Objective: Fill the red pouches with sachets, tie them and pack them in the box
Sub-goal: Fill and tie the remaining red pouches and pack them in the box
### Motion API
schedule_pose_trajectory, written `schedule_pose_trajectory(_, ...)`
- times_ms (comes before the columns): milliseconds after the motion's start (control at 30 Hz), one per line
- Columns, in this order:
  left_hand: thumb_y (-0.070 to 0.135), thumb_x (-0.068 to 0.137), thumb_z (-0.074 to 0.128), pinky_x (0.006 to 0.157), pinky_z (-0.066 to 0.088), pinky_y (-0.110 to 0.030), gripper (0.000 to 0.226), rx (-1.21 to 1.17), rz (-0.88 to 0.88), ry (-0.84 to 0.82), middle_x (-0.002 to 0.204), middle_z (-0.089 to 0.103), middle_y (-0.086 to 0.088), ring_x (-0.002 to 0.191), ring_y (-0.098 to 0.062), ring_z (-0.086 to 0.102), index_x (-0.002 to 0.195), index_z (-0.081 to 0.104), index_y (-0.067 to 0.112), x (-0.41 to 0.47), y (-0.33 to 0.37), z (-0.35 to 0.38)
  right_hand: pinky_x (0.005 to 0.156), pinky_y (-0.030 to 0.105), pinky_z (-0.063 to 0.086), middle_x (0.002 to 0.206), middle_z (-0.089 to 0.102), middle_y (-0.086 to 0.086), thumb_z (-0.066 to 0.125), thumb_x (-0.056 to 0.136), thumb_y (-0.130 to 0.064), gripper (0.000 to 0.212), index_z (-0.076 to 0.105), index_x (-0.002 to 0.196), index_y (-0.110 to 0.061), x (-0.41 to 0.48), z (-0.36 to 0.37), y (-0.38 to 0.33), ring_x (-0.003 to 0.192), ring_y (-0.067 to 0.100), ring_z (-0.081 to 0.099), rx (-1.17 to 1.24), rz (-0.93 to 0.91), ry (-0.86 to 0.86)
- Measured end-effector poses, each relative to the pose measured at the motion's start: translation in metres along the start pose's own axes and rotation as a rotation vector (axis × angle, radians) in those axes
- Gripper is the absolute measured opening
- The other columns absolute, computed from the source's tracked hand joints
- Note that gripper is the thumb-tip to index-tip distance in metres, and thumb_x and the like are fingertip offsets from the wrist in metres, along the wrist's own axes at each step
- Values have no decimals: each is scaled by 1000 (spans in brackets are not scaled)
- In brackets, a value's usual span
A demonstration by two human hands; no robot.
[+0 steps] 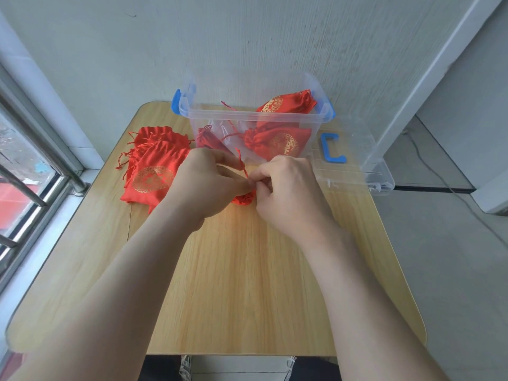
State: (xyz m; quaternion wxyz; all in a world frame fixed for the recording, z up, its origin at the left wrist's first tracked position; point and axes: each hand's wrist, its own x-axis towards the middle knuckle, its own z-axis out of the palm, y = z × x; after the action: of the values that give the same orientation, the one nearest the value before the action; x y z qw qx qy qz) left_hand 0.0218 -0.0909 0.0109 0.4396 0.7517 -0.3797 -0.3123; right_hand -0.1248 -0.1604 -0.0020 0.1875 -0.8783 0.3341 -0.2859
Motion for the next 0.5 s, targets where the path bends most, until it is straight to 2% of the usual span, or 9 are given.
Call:
schedule_pose_trajectory(33, 12, 79, 91, 79, 67, -45, 25, 29, 38, 28, 78, 81, 4, 75, -12, 79, 99, 76, 15, 0, 0, 1, 64, 36, 56, 74, 67, -1, 62, 87, 2, 31, 84, 86, -20, 0, 0, 0, 68, 17, 61, 14, 24, -6)
schedule_pose_trajectory(133, 15, 77, 93, 72, 62, -25, 16, 184, 190, 130, 72, 79, 7, 68, 2, 75, 87, 80, 15, -3, 3, 4, 57, 38, 55, 60, 65, 4, 61, 82, 0, 27, 82, 77, -16, 2, -1, 0, 61, 27, 62, 52, 97, -1)
schedule_pose_trajectory(167, 17, 76, 93, 73, 61, -24, 16, 235, 248, 157, 71, 78, 7, 66, 4, 73, 85, 80, 16, -4, 4, 5, 58, 39, 55, 59, 66, 4, 62, 81, 0, 27, 83, 77, -17, 3, -1, 0, 61, 28, 62, 63, 121, 12)
schedule_pose_trajectory(233, 18, 75, 93, 76, 61, -27, 15, 296, 355, 178, 71, 78, 9, 66, 4, 73, 84, 81, 18, -3, 4, 7, 62, 38, 56, 60, 69, 1, 64, 79, -1, 28, 84, 76, -21, 4, -2, -1, 63, 25, 66, 100, 177, 32)
schedule_pose_trajectory(300, 18, 76, 92, 79, 62, -34, 15, 366, 451, 178, 76, 79, 9, 74, -4, 75, 86, 81, 20, 0, 1, 8, 67, 32, 59, 63, 73, -4, 68, 80, -3, 26, 84, 77, -24, 4, -4, -1, 65, 16, 69, 135, 251, 19)
schedule_pose_trajectory(400, 18, 81, 88, 81, 61, -41, 15, 461, 535, 163, 83, 79, 9, 84, -18, 76, 92, 79, 22, 2, -2, 8, 55, 13, 50, 64, 73, -10, 75, 84, -10, 23, 81, 72, -29, 5, -7, 2, 66, 7, 69, 228, 383, -58)
schedule_pose_trajectory(433, 17, 83, 87, 81, 61, -42, 15, 474, 556, 152, 85, 80, 9, 86, -18, 76, 95, 78, 21, 2, -2, 8, 54, 13, 49, 63, 72, -10, 75, 84, -13, 21, 80, 71, -29, 5, -9, 4, 65, 6, 68, 266, 429, -90)
schedule_pose_trajectory(500, 12, 87, 83, 85, 60, -40, 16, 489, 601, 111, 88, 80, 8, 88, -15, 77, 101, 78, 19, 2, -3, 8, 60, 24, 54, 64, 74, -6, 74, 82, -16, 15, 83, 73, -24, 5, -12, 6, 66, 11, 68, 357, 524, -143)
